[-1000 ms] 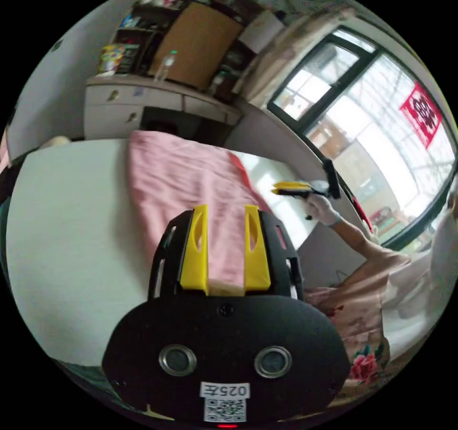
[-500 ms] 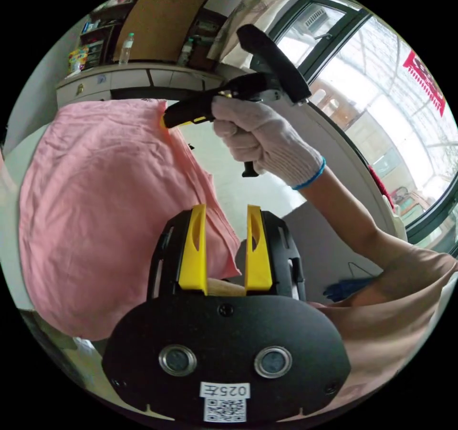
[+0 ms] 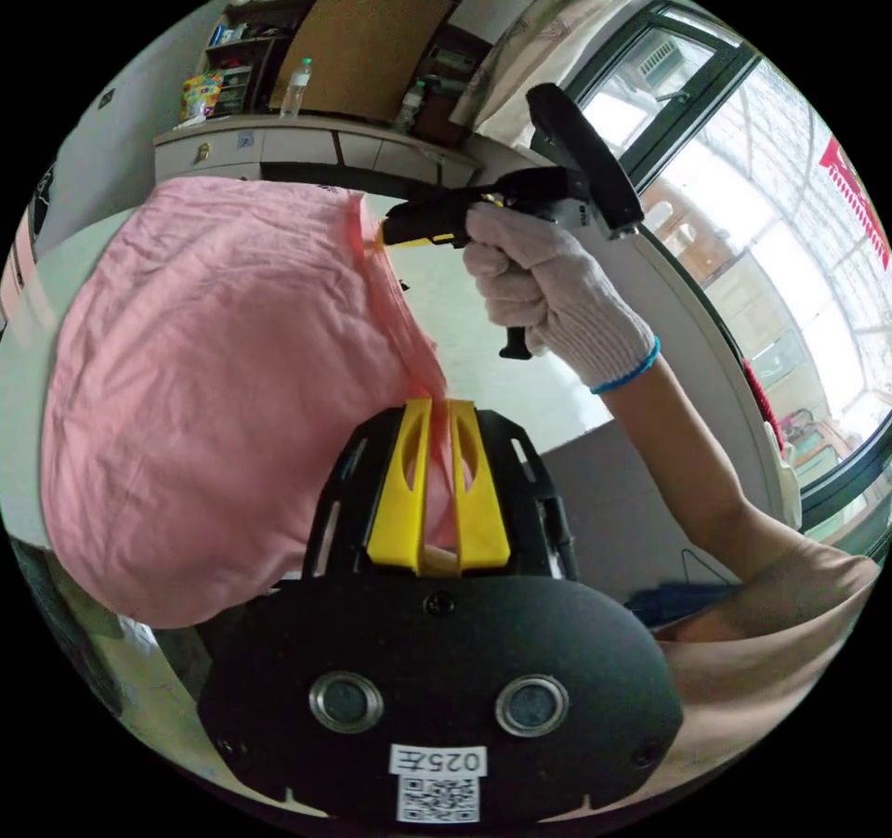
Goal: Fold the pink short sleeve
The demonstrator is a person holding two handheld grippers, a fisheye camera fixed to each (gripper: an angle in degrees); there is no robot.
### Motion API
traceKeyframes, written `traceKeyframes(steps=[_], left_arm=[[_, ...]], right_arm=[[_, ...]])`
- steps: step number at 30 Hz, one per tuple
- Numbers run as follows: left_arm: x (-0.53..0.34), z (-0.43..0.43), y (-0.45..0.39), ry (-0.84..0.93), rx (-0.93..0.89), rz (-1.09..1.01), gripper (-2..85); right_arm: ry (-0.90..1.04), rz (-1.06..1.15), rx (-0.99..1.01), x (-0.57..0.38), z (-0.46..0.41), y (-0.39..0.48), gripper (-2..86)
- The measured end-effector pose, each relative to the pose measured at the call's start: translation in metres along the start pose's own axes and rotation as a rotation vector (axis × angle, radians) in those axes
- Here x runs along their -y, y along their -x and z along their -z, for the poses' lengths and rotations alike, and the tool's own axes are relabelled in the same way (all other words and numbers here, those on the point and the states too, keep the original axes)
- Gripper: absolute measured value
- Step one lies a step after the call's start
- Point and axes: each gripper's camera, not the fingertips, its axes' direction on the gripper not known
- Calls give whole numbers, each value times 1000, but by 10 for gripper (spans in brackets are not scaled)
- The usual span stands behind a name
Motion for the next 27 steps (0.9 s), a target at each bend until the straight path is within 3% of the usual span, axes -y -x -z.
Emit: traceKeyframes(steps=[8,15,27], left_arm=[[-11,8,0,3,-9,14,12],[-19,22,1,-8,-17,33,-10],[-21,45,-35,-63,18,-42,-9]], right_arm=[[47,85,-149,-1,-25,44,76],[30,22,-171,-4,-29,29,19],[-53,-179,124,-21,3,-56,-7]])
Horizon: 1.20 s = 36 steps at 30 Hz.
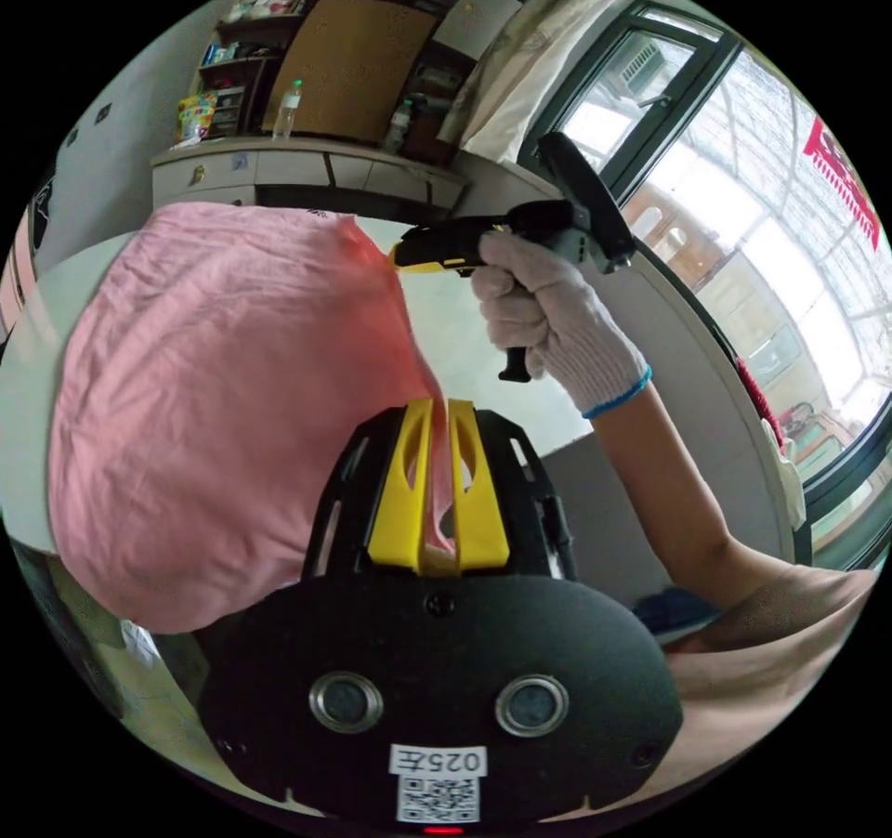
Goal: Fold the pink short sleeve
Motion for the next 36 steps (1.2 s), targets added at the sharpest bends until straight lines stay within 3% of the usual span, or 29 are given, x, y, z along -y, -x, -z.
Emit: traceKeyframes(steps=[7,12,16,21,27,32,36], left_arm=[[7,-29,-40,70,-40,-118,6],[-5,1,-21,46,-96,-104,14],[-24,14,21,88,-170,-4,19],[-40,-9,12,114,-191,-26,19],[-56,-16,-25,186,-285,-180,25],[-68,-18,0,167,-279,-106,25],[-66,-46,6,188,-276,-151,25]], right_arm=[[19,-73,-11,-11,-1,-42,-9],[-37,-21,167,-34,23,-38,-9],[41,103,297,-65,28,-8,-8],[99,186,186,-102,29,23,-9],[118,170,-91,-136,42,29,-9],[61,152,86,-164,61,40,-8],[73,122,-29,-176,54,40,-7]])
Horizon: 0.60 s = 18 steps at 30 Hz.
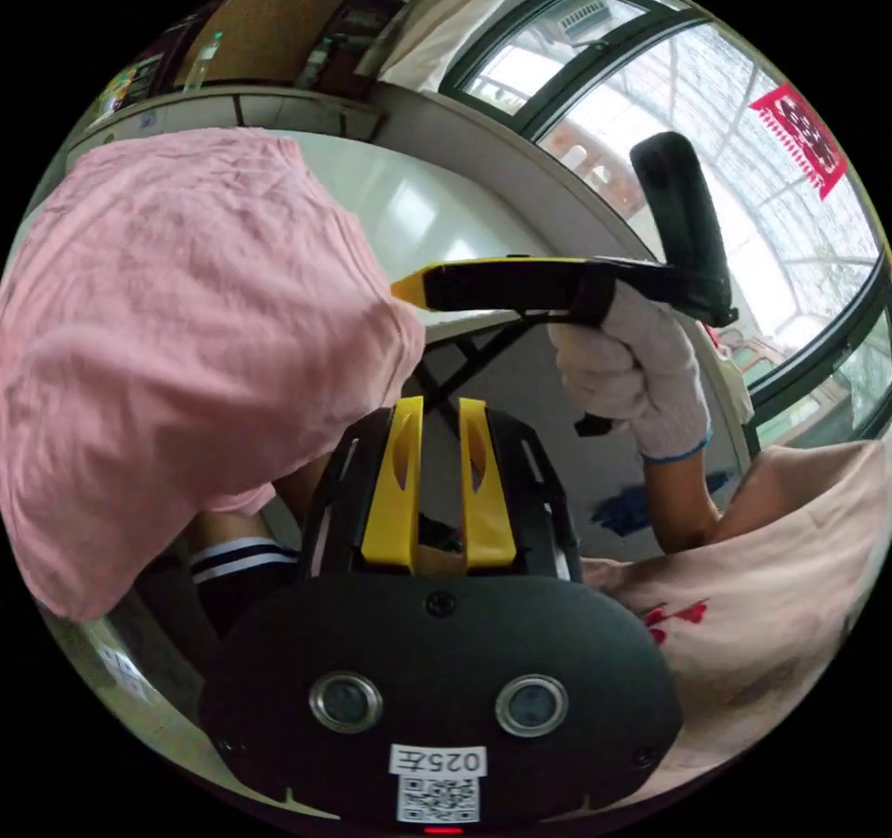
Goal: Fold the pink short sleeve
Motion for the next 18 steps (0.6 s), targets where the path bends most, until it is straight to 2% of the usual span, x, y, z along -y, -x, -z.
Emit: traceKeyframes(steps=[3,5,8,10,12,14,18], left_arm=[[-6,42,-10,-155,-60,-158,28],[-15,118,-8,-346,133,-236,42],[-11,210,48,-476,309,-208,81],[3,251,104,-464,300,-162,95],[23,276,166,-409,278,-104,110],[56,284,255,-264,182,41,133],[91,270,350,-161,149,195,148]], right_arm=[[-93,-10,70,-7,18,-7,-2],[-235,-10,153,-7,47,-19,19],[-357,114,305,14,72,-41,74],[-387,248,459,35,74,-54,138],[-380,211,540,63,71,-72,175],[-305,79,525,107,57,-99,191],[-98,63,451,162,31,-116,238]])
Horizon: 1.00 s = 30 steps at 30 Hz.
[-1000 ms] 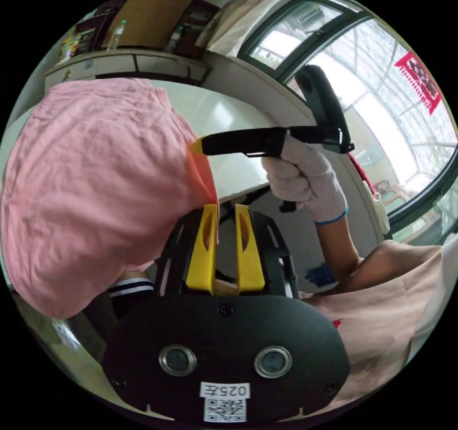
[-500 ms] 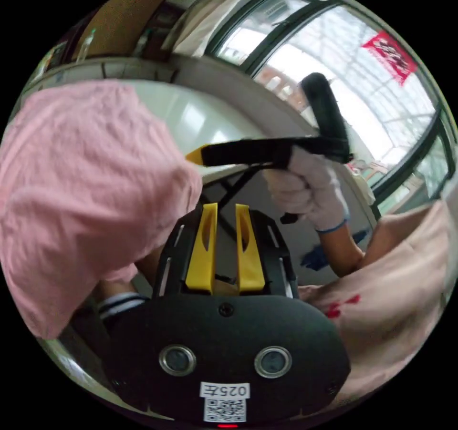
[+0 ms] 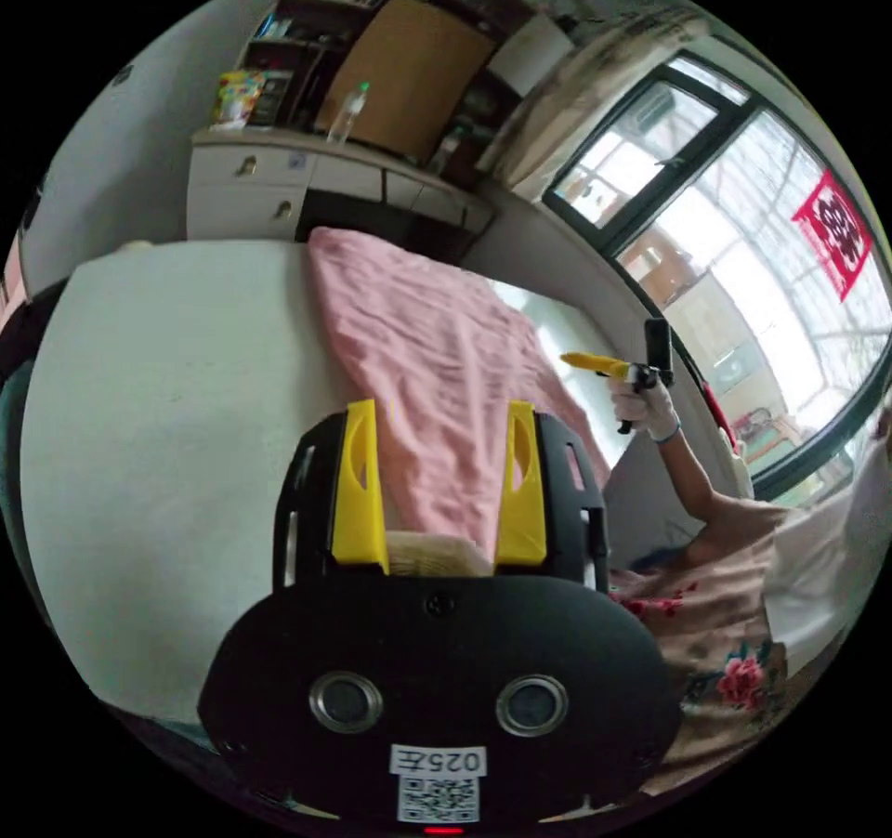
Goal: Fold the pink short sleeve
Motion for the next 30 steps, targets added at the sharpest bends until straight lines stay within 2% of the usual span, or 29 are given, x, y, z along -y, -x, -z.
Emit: traceKeyframes(steps=[2,4,8,15,22,30], left_arm=[[22,-25,35,78,-43,74,149],[33,-35,53,86,-116,100,143],[58,-59,84,143,-184,161,106],[90,-96,108,213,-269,152,75],[104,-110,136,191,-335,184,56],[136,-129,146,247,-362,183,29]], right_arm=[[82,-48,-18,22,-2,-12,250],[80,-89,8,32,8,-22,250],[41,-262,191,46,28,-61,238],[89,-391,361,80,26,-97,204],[210,-317,282,100,20,-77,180],[171,-379,266,99,9,-91,115]])
